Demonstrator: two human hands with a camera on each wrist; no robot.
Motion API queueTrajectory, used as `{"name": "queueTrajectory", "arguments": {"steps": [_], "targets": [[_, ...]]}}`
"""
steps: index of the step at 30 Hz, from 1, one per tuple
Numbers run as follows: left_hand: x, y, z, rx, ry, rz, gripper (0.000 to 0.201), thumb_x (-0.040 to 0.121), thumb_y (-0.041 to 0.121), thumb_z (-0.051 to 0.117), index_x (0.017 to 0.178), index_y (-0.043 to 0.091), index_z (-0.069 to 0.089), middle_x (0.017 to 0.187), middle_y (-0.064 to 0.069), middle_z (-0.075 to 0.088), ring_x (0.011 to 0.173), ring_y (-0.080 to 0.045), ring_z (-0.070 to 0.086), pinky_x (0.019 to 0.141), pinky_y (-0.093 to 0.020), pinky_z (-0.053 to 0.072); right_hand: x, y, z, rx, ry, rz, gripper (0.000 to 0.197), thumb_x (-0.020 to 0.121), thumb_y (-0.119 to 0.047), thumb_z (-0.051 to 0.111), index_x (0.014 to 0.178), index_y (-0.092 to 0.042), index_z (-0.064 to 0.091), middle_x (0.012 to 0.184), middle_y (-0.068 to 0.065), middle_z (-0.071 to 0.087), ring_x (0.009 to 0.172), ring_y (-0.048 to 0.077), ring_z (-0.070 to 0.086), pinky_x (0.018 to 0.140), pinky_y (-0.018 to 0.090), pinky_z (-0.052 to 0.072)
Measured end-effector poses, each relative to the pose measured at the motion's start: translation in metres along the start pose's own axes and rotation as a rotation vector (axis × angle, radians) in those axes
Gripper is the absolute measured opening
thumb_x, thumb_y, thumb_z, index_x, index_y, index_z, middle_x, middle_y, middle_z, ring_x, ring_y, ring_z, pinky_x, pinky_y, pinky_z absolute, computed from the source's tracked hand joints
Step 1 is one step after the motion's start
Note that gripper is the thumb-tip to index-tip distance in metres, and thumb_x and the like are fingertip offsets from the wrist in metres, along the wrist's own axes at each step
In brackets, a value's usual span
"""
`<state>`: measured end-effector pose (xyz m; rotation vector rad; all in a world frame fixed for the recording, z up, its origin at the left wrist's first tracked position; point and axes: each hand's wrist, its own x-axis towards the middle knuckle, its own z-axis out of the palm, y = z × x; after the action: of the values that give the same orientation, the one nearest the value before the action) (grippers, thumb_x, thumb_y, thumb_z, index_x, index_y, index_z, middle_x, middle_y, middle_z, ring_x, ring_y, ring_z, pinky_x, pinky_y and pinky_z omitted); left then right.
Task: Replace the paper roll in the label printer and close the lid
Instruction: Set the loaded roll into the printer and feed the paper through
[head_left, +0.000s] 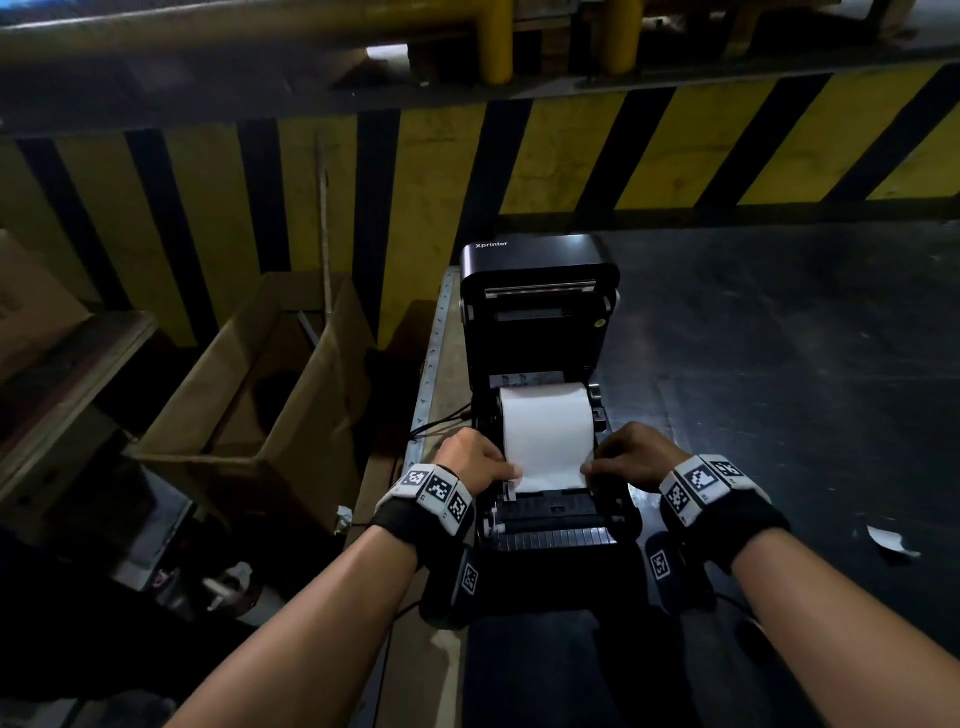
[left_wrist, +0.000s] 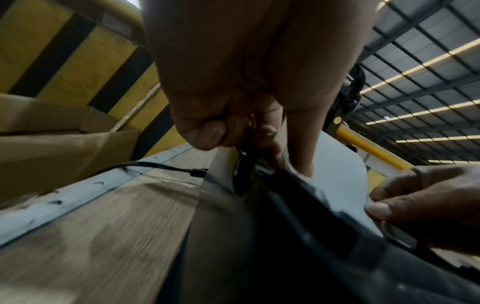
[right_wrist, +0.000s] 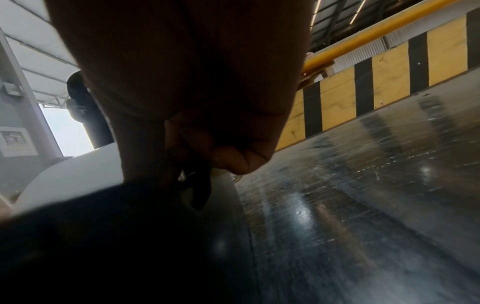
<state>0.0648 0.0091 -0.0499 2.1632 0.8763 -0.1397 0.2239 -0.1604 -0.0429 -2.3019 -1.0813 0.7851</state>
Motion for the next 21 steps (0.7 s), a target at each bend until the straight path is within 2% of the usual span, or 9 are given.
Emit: {"name": "queueTrajectory", "arguments": {"steps": [1, 5, 9, 14, 17, 19, 21], "targets": [[0.0, -0.001, 0.0, -0.019, 0.012, 0.003, 0.02, 0.074, 0.033, 0.075, 0.062, 0.017, 0.071, 0.05, 0.007, 0.053, 0.051, -0.009, 0.046, 0.049, -0.02, 0.034, 0.0, -0.002, -0.001, -0.015, -0.008, -0.001, 0.022, 0.077, -0.03, 0.07, 0.081, -0.008, 0.075, 0.07, 0.0, 0.064, 0.068, 0.013, 0.06, 0.056, 0.014, 0.041], [-0.002, -0.001, -0.002, -0.024, 0.002, 0.001, 0.019, 0.074, 0.033, 0.075, 0.076, 0.014, 0.077, 0.064, 0.003, 0.063, 0.065, -0.013, 0.055, 0.059, -0.022, 0.039, 0.0, -0.003, -0.003, -0.009, -0.018, -0.005, 0.02, 0.076, -0.034, 0.07, 0.074, -0.014, 0.074, 0.062, -0.008, 0.061, 0.064, 0.009, 0.059, 0.051, 0.011, 0.038], [-0.001, 0.001, -0.006, 0.008, -0.051, -0.003, 0.022, 0.073, 0.031, 0.076, 0.079, 0.01, 0.077, 0.073, 0.001, 0.064, 0.074, -0.013, 0.058, 0.066, -0.024, 0.043, -0.002, -0.001, -0.002, 0.034, 0.006, -0.017, 0.023, 0.078, -0.03, 0.069, 0.084, -0.009, 0.074, 0.076, 0.002, 0.067, 0.073, 0.014, 0.062, 0.059, 0.014, 0.041], [-0.002, 0.002, -0.006, -0.047, -0.024, 0.006, 0.025, 0.073, 0.033, 0.076, 0.082, 0.01, 0.078, 0.067, -0.001, 0.066, 0.062, -0.009, 0.056, 0.058, -0.021, 0.043, -0.002, -0.005, -0.005, 0.002, -0.045, -0.005, 0.02, 0.075, -0.026, 0.071, 0.083, -0.007, 0.075, 0.075, 0.001, 0.067, 0.071, 0.012, 0.061, 0.06, 0.014, 0.043], [0.0, 0.0, -0.004, -0.025, -0.008, 0.006, 0.021, 0.075, 0.031, 0.074, 0.082, 0.012, 0.078, 0.083, -0.006, 0.074, 0.077, -0.016, 0.062, 0.072, -0.026, 0.05, -0.002, -0.007, -0.007, -0.011, -0.049, 0.006, 0.023, 0.073, -0.03, 0.073, 0.079, -0.008, 0.075, 0.066, -0.005, 0.064, 0.063, 0.007, 0.058, 0.056, 0.013, 0.042], [-0.001, 0.003, -0.007, 0.015, -0.04, 0.004, 0.022, 0.075, 0.03, 0.074, 0.084, 0.01, 0.077, 0.082, -0.005, 0.07, 0.078, -0.015, 0.061, 0.067, -0.023, 0.047, -0.002, -0.006, -0.005, 0.025, -0.024, 0.0, 0.023, 0.076, -0.032, 0.071, 0.083, -0.01, 0.075, 0.069, -0.006, 0.066, 0.065, 0.006, 0.06, 0.054, 0.008, 0.042], [-0.002, 0.006, -0.011, 0.041, -0.077, 0.009, 0.024, 0.076, 0.028, 0.074, 0.087, 0.006, 0.076, 0.081, -0.007, 0.067, 0.07, -0.012, 0.055, 0.053, -0.013, 0.04, -0.003, -0.006, -0.004, 0.05, -0.002, -0.002, 0.019, 0.079, -0.027, 0.068, 0.086, -0.011, 0.075, 0.076, 0.0, 0.068, 0.068, 0.006, 0.06, 0.053, 0.004, 0.04]]}}
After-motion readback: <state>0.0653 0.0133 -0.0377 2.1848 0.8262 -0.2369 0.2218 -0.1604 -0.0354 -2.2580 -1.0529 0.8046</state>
